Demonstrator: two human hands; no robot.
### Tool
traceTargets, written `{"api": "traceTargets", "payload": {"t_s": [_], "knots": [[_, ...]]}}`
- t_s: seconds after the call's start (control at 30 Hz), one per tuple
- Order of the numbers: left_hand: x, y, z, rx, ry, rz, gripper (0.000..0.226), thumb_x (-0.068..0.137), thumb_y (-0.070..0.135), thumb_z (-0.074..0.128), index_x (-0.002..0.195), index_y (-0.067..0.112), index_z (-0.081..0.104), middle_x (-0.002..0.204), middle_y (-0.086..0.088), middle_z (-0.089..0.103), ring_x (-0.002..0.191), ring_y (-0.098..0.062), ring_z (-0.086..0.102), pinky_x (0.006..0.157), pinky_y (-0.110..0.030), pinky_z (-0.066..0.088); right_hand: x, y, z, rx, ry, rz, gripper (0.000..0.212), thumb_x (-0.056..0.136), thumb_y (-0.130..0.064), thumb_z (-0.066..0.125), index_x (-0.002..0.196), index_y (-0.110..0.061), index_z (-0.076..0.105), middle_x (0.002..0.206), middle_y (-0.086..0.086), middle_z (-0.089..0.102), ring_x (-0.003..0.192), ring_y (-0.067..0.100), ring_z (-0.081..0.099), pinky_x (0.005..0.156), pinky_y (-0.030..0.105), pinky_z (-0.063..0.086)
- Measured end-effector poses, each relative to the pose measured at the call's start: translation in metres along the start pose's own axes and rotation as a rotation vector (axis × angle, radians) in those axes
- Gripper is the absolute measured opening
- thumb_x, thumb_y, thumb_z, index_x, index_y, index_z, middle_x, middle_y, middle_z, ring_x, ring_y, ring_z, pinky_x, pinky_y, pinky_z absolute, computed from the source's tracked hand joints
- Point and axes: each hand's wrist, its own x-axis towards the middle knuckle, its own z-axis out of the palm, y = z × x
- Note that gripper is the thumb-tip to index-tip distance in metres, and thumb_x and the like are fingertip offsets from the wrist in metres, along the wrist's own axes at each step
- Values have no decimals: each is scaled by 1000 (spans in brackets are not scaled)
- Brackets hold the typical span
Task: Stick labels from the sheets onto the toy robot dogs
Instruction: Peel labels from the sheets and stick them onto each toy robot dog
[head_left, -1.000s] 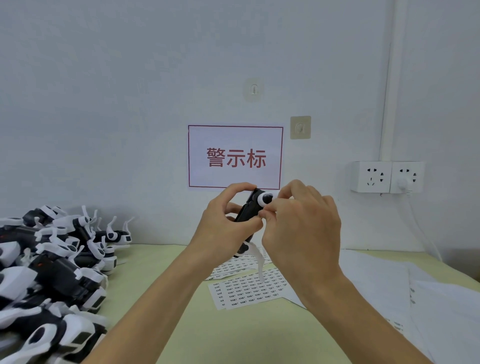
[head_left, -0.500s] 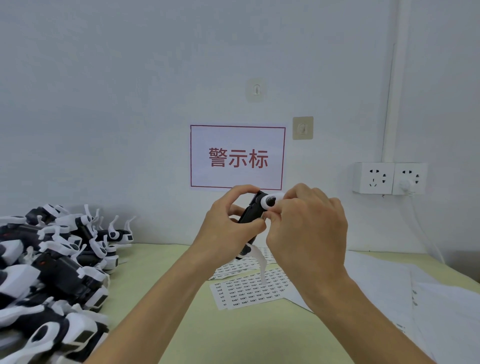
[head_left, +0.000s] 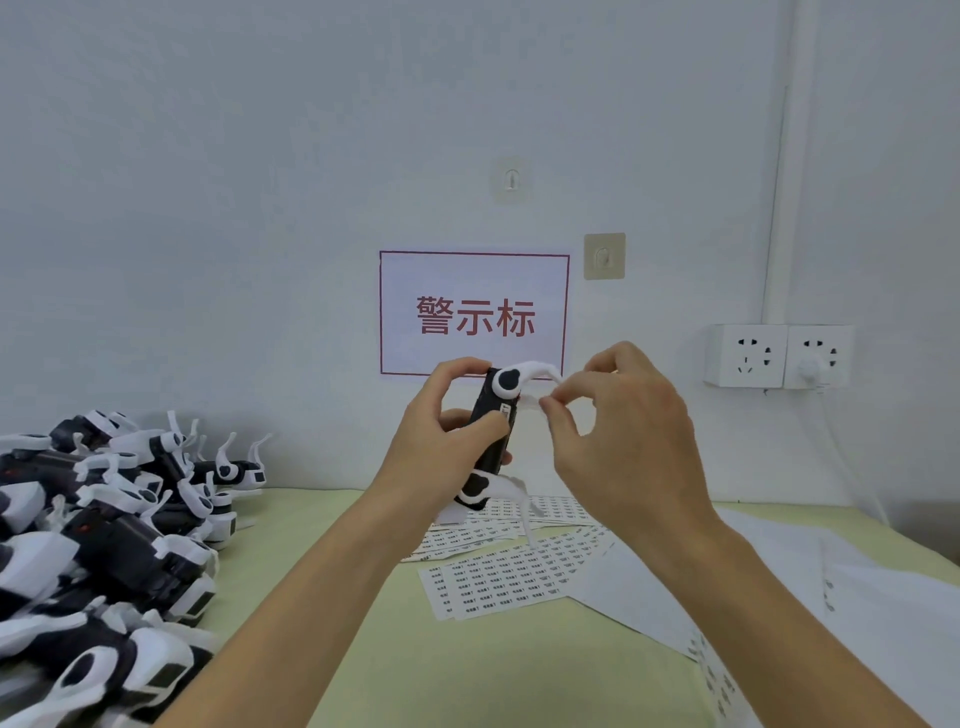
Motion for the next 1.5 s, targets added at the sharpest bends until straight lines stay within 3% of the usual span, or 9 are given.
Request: {"api": "traceTargets", "payload": {"t_s": [0.13,0.2,0.4,0.53,0.67,0.83,1.03,1.23,1.5], "knots": [[0,2,-1,-117,-14,-66,46,95,11,52,116,50,63,99,-7,74,76,-28,73,63,-37,57,0,0,3,154,31,-4,5,89,-31,67,92,-27,64,98,-7,45,91,10,47,70,14,35],[0,4,-1,-164,-43,-91,44,96,12,50,117,48,64,105,-9,73,75,-28,71,59,-36,55,0,2,4,230,21,20,14,89,-32,67,96,-31,55,102,-9,43,97,8,45,70,9,35],[-3,6,3,-203,-99,-76,33,96,17,54,107,45,69,98,-13,73,69,-27,70,58,-33,56,-1,2,9,423,-90,48,36,90,-31,65,108,-42,36,109,-16,44,103,-4,44,75,13,35],[-3,7,5,-184,-111,-52,34,95,18,52,106,45,69,94,-8,74,69,-28,71,61,-33,58,-1,3,11,480,-158,48,28,95,-26,59,110,-40,40,110,-17,52,105,2,52,80,20,40],[-4,8,6,-179,-113,-35,32,96,18,53,107,44,69,95,-9,74,71,-29,72,62,-34,60,0,4,9,522,-198,52,26,96,-25,57,108,-42,41,105,-21,55,95,-10,56,66,7,42],[-4,7,5,-162,-127,-5,37,97,13,57,112,45,68,97,-10,75,75,-32,73,64,-35,60,2,8,8,540,-201,48,22,98,-20,56,108,-36,46,104,-19,57,92,-18,52,70,-2,38],[-3,5,3,-185,-196,-12,41,99,13,54,121,46,66,104,-8,74,79,-30,73,70,-36,60,5,12,9,525,-229,69,16,101,-23,50,113,-34,50,106,-17,59,88,-9,57,67,2,41],[-2,2,4,-299,-248,-67,44,99,10,49,130,38,63,104,-8,74,78,-28,69,66,-35,56,6,12,6,552,-241,54,15,100,-22,49,109,-34,50,106,-16,59,84,-10,58,63,1,40],[-3,5,3,-337,-307,-82,48,92,14,49,136,31,58,105,-10,70,79,-29,64,73,-37,54,7,13,3,590,-264,63,20,101,-14,45,114,-27,53,108,-11,61,83,-6,64,66,2,42]]}}
